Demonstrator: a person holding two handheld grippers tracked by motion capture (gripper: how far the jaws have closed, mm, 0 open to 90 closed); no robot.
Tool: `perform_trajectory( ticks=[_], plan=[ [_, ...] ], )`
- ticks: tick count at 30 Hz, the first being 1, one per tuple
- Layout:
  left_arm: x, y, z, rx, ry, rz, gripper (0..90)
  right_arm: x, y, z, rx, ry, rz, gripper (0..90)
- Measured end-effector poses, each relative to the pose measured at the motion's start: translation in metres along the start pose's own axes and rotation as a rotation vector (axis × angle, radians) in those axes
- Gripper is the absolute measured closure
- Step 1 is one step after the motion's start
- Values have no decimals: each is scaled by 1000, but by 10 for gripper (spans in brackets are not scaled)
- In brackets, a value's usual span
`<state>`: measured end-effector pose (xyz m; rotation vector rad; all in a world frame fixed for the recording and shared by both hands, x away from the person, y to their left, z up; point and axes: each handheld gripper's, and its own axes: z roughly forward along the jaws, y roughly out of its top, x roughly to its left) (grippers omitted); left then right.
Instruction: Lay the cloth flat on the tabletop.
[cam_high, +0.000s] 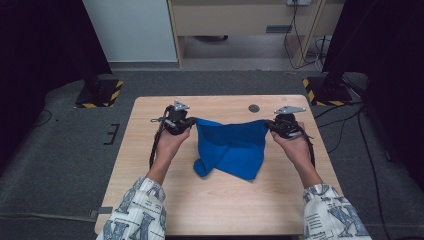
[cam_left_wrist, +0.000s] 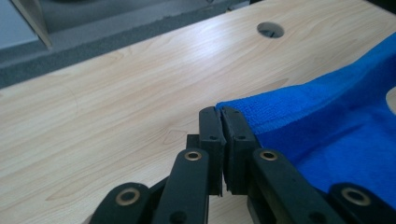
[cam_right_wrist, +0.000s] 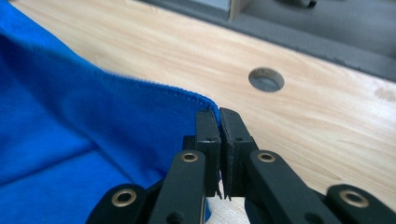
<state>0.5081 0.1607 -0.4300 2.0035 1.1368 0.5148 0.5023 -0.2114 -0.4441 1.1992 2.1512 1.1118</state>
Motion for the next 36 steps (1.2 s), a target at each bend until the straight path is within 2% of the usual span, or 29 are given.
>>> perform_trajectory(
  ticks=[4, 6, 9, 12, 14, 16, 18, 21, 25, 29, 34, 36],
  plan=[
    [9, -5, 17, 48, 6, -22, 870, -5, -2, 21, 45, 5, 15, 873],
    [13, -9, 25, 72, 6, -40, 870, -5, -3, 31, 54, 3, 38, 874],
    [18, -13, 35, 78, 7, -62, 864, -3, -3, 46, 73, -13, 41, 874],
    [19, -17, 44, 99, 32, -78, 799, -1, -4, 59, 100, -10, 53, 838],
    [18, -18, 45, 92, 63, -89, 705, 0, -5, 66, 123, -12, 65, 736],
    [16, -17, 44, 74, 60, -96, 514, 0, -7, 70, 131, -14, 82, 553],
    [14, -15, 41, 45, 59, -88, 425, 0, -6, 71, 135, -35, 83, 404],
    [15, -13, 34, 9, 43, -99, 296, 1, -5, 65, 107, -55, 83, 284],
    [13, -15, 20, -28, 27, -90, 230, 3, -2, 50, 75, -65, 71, 190],
    [9, -25, 5, -49, 8, -71, 186, 5, -4, 34, 50, -56, 54, 186],
    [5, -45, -11, -75, -22, -62, 140, 16, -17, 18, 40, -27, 34, 315],
    [3, -52, -14, -72, -18, -52, 125, 20, -24, 14, 45, -5, 31, 409]
  ],
)
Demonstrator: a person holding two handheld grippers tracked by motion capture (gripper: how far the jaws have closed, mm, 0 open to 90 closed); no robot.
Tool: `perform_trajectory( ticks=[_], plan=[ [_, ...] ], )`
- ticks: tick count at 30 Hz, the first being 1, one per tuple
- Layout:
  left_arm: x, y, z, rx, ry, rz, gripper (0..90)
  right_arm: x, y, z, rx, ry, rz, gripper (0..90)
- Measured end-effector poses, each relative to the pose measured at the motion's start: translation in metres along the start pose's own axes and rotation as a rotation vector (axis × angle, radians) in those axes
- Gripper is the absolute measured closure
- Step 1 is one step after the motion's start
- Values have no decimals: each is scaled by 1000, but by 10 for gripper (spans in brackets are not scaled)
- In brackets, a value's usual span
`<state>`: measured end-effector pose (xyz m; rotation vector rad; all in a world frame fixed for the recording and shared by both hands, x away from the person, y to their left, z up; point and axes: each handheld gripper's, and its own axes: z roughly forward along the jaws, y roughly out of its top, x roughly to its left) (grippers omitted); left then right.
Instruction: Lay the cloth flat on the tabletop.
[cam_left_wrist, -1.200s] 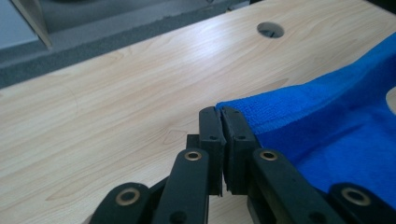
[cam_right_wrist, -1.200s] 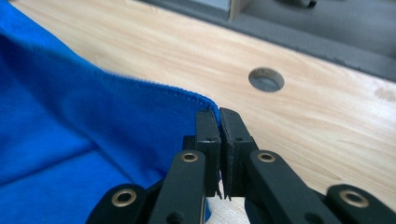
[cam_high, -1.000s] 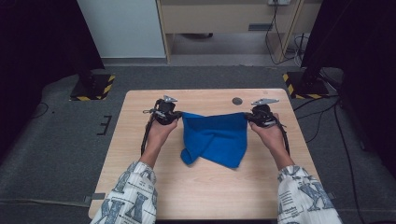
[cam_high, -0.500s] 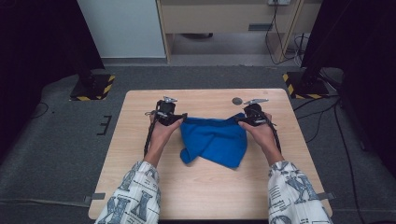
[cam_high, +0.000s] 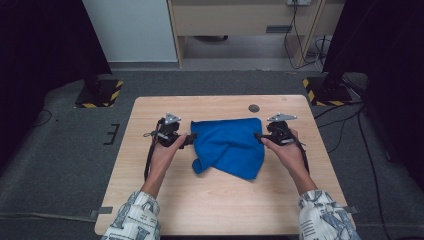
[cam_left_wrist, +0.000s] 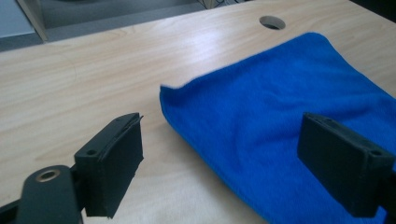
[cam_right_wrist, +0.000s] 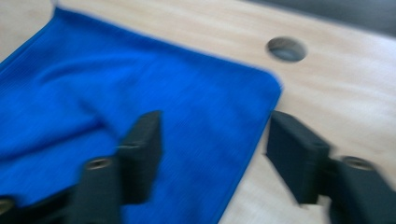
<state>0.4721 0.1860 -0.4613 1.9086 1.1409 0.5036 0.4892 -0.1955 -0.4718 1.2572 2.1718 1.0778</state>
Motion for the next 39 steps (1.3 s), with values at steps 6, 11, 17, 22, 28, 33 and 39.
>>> perform_trajectory(
  ticks=[6, 11, 17, 22, 28, 33, 39],
  plan=[
    [-2, -16, -11, -45, -13, 7, 109, 6, -25, -7, -7, 38, 0, 515],
    [-10, -27, -16, -48, -36, 26, 109, 10, -42, -14, -16, 62, 8, 565],
    [-21, -42, -23, -37, -29, 71, 115, 21, -59, -27, -36, 103, 13, 601],
    [-29, -56, -34, -17, -9, 122, 117, 31, -74, -40, -57, 138, 1, 597],
    [-36, -74, -48, -14, -5, 166, 117, 40, -83, -53, -62, 159, 1, 541],
    [-31, -85, -46, 18, 42, 157, 121, 46, -89, -57, -68, 188, 22, 460],
    [-34, -88, -42, 42, 47, 192, 143, 51, -87, -59, -75, 171, 1, 401]
  ],
)
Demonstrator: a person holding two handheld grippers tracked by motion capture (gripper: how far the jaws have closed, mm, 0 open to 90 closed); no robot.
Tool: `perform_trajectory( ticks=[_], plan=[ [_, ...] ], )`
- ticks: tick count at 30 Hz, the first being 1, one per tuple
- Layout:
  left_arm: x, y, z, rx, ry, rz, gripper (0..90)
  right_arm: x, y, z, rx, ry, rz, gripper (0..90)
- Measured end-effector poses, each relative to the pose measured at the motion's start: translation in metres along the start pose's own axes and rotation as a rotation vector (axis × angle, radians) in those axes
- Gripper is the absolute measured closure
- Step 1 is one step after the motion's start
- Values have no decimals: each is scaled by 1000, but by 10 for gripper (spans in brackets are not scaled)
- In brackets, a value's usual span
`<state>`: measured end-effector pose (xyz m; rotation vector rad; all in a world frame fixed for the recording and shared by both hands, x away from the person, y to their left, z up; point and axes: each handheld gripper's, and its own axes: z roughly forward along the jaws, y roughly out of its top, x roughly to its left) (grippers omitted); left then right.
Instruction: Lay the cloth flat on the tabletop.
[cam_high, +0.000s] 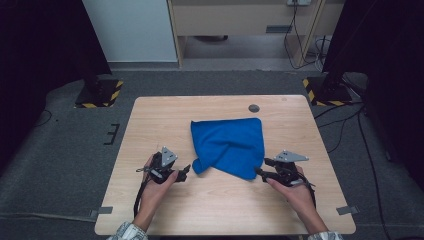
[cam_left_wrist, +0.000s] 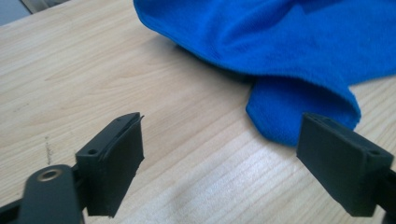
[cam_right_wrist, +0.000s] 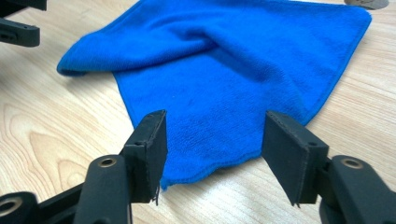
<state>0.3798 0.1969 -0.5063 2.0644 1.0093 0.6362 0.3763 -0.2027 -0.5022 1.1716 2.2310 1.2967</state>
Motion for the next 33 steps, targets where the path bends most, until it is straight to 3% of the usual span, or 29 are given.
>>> perform_trajectory(
  ticks=[8, 13, 16, 23, 30, 33],
  plan=[
    [-7, 1, 6, 0, -45, 4, 138, 10, -4, 13, 59, -9, -70, 283],
    [-15, 5, 7, 12, -56, 53, 131, 14, -6, 15, 72, 6, -120, 423],
    [-19, 6, 5, -11, -74, 55, 131, 17, -7, 16, 78, 15, -138, 487],
    [-29, 7, 7, 6, -127, 71, 176, 24, -9, 23, 105, 37, -151, 401],
    [-37, 9, 13, 8, -161, 86, 172, 26, -15, 32, 163, 16, -179, 457],
    [-39, 11, 17, 25, -172, 112, 259, 26, -15, 31, 164, 13, -182, 499]
  ],
)
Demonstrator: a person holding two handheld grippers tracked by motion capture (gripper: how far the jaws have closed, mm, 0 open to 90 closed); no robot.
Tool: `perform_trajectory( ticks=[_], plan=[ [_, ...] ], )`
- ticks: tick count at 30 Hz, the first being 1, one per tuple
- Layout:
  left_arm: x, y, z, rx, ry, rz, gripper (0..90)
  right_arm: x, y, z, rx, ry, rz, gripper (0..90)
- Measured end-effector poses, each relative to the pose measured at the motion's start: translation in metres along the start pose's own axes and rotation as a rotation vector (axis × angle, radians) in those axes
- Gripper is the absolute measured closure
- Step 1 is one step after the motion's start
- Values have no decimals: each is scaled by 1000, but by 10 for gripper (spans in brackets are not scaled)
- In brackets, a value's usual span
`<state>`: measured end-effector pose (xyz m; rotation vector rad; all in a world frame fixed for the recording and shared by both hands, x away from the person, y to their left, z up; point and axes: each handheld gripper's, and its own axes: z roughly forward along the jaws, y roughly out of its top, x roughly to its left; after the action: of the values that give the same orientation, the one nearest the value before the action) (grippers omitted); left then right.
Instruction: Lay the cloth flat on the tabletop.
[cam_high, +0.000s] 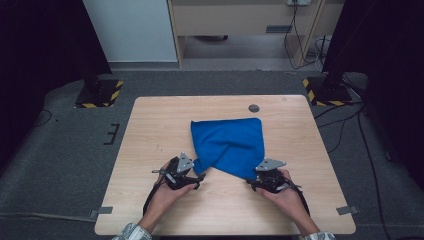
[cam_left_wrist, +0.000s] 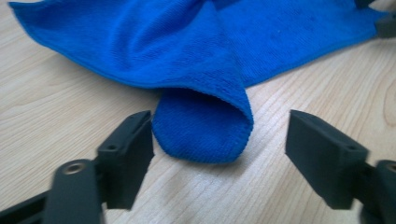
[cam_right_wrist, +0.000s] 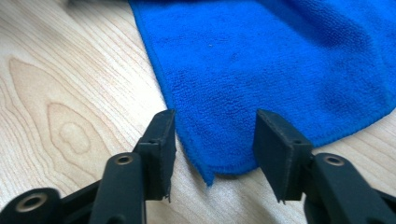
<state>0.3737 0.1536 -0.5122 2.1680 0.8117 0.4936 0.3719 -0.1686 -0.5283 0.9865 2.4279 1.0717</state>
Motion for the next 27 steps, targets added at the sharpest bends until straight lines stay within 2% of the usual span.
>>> perform_trajectory(
  ticks=[1, 6, 9, 10, 14, 17, 22, 24, 27],
  plan=[
    [-1, 1, 1, 7, -2, 7, 313, 0, 0, 0, -2, 1, 5, 504],
    [-5, 5, 4, 8, -6, 32, 428, 0, -1, 1, 8, 1, -1, 506],
    [-9, 6, 7, 43, -5, 100, 493, 1, -2, 3, 13, -1, -4, 494],
    [-10, 7, 7, 41, -3, 110, 502, 0, -1, 3, 17, 2, -3, 487],
    [-10, 9, 7, 37, 1, 114, 603, 0, -2, 2, 19, -5, -2, 554],
    [-8, 11, 7, 35, 15, 113, 686, -3, -3, 1, 12, -11, 3, 626],
    [0, 12, 4, 31, 31, 83, 820, -6, -3, 1, 6, -22, 9, 746],
    [4, 11, 0, 13, 29, 56, 854, -8, -3, 1, 7, -25, 16, 792],
    [10, 11, -6, -27, 29, 1, 857, -10, -3, 0, 5, -24, 25, 842]
  ],
)
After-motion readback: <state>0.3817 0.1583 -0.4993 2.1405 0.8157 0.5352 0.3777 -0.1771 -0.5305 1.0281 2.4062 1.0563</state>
